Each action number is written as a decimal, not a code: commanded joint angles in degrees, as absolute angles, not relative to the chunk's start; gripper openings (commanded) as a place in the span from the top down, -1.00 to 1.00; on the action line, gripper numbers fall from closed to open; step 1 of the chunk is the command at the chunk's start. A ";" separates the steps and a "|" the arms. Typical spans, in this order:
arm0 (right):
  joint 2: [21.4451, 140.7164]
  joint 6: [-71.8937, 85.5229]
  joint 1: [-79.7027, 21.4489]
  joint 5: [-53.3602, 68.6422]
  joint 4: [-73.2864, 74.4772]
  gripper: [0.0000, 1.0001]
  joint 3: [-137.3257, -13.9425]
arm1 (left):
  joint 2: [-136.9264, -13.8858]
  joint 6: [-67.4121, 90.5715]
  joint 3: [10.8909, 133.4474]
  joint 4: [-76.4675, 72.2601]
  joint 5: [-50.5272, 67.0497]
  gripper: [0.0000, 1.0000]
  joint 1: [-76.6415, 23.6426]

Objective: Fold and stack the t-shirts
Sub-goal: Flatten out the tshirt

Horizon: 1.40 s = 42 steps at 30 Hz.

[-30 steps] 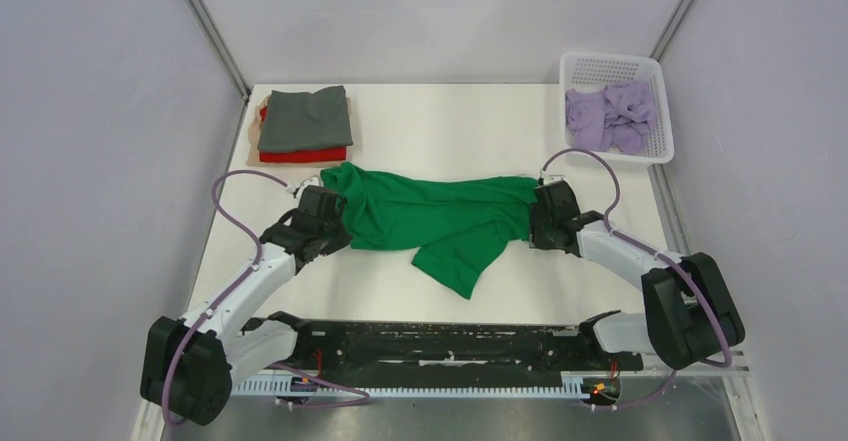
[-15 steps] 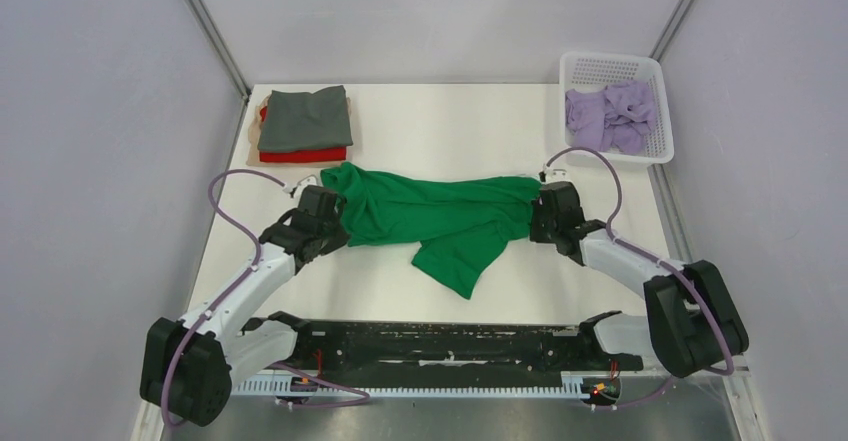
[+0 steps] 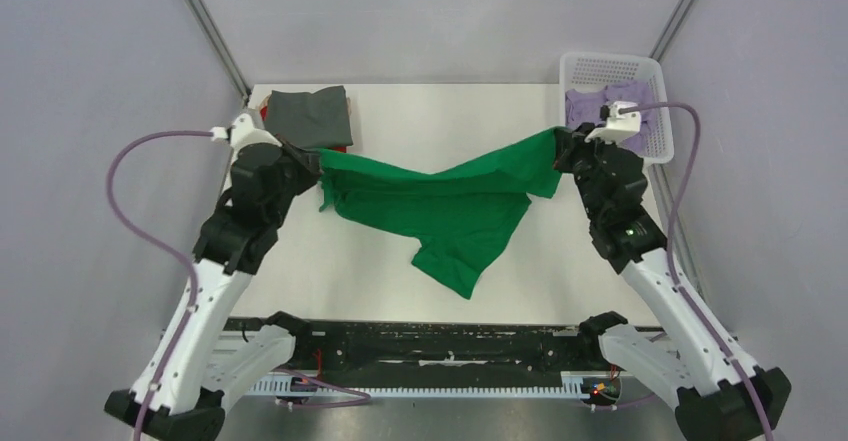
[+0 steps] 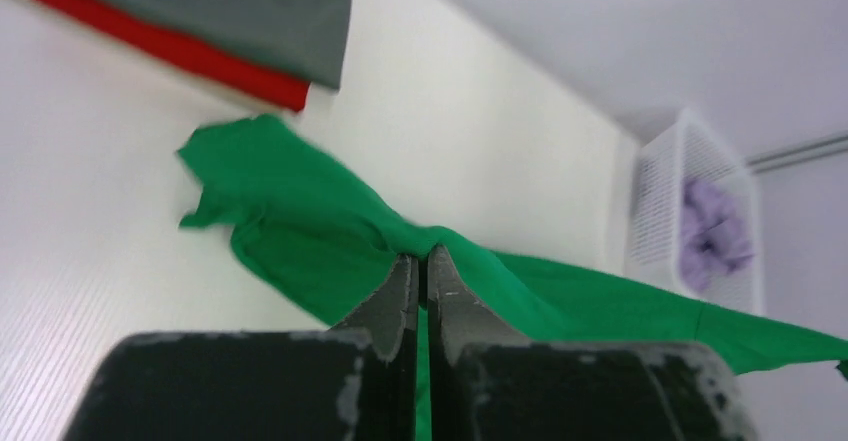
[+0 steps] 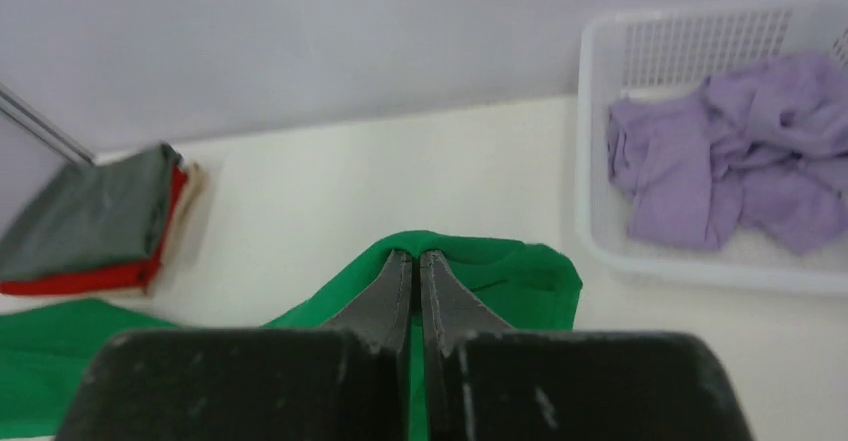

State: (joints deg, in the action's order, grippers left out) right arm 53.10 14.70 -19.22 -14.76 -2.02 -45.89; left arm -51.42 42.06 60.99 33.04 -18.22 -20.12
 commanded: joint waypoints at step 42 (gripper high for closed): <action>53.50 -1.48 -19.05 -27.48 -4.25 1.00 -55.94 | -61.36 37.89 68.35 30.44 -35.60 0.81 -19.15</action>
